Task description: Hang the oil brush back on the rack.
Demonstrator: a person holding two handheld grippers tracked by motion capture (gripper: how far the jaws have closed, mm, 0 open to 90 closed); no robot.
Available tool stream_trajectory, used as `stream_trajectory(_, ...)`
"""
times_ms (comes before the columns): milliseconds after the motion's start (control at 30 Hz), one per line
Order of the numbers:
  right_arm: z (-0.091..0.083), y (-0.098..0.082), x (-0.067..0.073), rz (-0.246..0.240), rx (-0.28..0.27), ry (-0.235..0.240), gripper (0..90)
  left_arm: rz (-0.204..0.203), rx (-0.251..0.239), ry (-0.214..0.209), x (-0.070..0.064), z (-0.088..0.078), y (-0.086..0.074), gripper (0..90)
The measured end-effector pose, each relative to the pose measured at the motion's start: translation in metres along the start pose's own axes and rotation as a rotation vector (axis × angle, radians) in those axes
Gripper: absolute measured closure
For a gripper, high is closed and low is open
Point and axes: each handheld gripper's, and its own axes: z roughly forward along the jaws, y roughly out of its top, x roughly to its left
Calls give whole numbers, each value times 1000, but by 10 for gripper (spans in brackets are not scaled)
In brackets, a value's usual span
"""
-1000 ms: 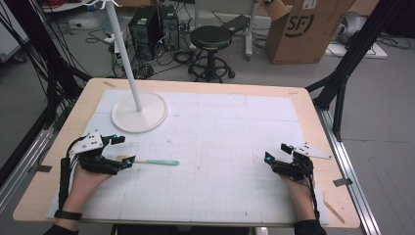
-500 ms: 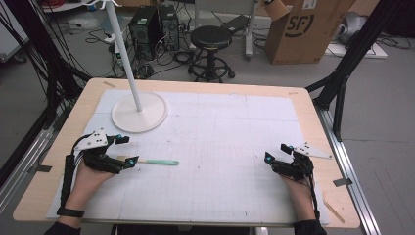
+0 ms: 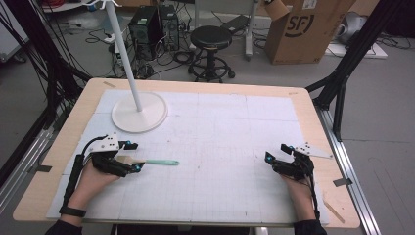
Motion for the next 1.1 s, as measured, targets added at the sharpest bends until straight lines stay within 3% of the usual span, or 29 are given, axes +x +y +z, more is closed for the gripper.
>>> stream_trajectory(233, 0, 0, 0, 1, 2, 3, 201, 43, 60, -6, -2, 7, -2, 422)
stream_trajectory(367, 0, 0, 0, -3, 2, 5, 207, 65, 82, 7, -3, 10, -3, 518)
stream_trajectory(567, 0, 0, -1, 3, 3, 7, 208, 65, 131, 48, -3, 15, -5, 649)
stream_trajectory(900, 0, 0, -1, -9, 1, 9, 220, 61, 133, 17, -3, 17, -6, 760)
stream_trajectory(1100, 0, 0, -1, -7, 1, 11, 224, 88, 142, 27, -7, 16, -4, 786)
